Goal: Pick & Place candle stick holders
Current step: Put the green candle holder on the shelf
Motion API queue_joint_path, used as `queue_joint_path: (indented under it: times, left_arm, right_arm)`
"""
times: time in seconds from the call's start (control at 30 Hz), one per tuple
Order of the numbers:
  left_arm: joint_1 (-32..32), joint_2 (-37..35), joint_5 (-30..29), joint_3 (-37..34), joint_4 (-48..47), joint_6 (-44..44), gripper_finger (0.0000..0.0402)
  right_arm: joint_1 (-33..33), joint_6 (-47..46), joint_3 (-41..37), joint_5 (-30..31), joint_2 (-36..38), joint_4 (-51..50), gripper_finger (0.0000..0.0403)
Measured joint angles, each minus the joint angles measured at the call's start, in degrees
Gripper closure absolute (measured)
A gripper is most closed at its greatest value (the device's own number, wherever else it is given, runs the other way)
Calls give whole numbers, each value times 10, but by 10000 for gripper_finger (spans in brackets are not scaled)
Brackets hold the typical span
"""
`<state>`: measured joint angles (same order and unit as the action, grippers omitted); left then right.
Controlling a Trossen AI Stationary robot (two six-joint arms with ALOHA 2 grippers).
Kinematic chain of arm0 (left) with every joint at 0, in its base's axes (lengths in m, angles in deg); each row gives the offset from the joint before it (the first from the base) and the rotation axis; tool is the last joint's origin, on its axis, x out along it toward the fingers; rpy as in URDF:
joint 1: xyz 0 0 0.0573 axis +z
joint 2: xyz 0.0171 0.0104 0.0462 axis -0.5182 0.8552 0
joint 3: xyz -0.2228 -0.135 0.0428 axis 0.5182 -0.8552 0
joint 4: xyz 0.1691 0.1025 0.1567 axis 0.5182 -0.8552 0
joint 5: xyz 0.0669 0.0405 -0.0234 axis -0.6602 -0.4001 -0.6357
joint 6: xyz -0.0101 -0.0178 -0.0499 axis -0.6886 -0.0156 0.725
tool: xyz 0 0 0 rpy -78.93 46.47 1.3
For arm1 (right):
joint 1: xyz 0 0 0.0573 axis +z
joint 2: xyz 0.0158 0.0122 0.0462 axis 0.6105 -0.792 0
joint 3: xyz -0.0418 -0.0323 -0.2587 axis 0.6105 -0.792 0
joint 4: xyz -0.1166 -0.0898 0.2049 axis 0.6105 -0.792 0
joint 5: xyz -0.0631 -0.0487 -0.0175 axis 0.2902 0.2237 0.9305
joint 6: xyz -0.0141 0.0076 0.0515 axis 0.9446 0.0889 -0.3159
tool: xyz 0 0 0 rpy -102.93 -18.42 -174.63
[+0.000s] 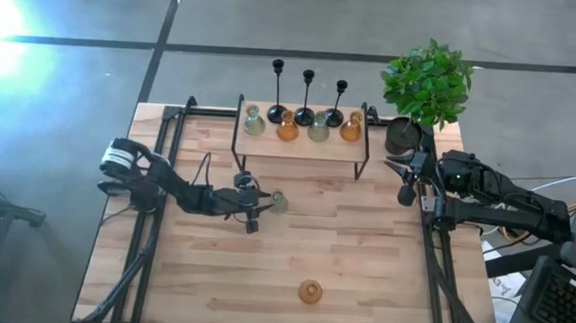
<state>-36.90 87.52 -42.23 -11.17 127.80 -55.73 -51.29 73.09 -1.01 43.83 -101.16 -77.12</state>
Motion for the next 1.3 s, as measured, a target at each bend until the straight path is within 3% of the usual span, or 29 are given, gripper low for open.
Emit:
queue_joint_path:
  times: [0.33, 0.77, 1.3]
  left_arm:
    - [1, -4, 6, 8, -1, 9, 253]
    - [3, -2, 4, 33, -3, -5, 176]
    - [4, 73, 4, 90, -8, 7, 180]
  right_arm:
    - [0, 0, 0, 0, 0, 0, 351]
    - [0, 0, 0, 0, 0, 0, 351]
    - [0, 0, 0, 0, 0, 0, 351]
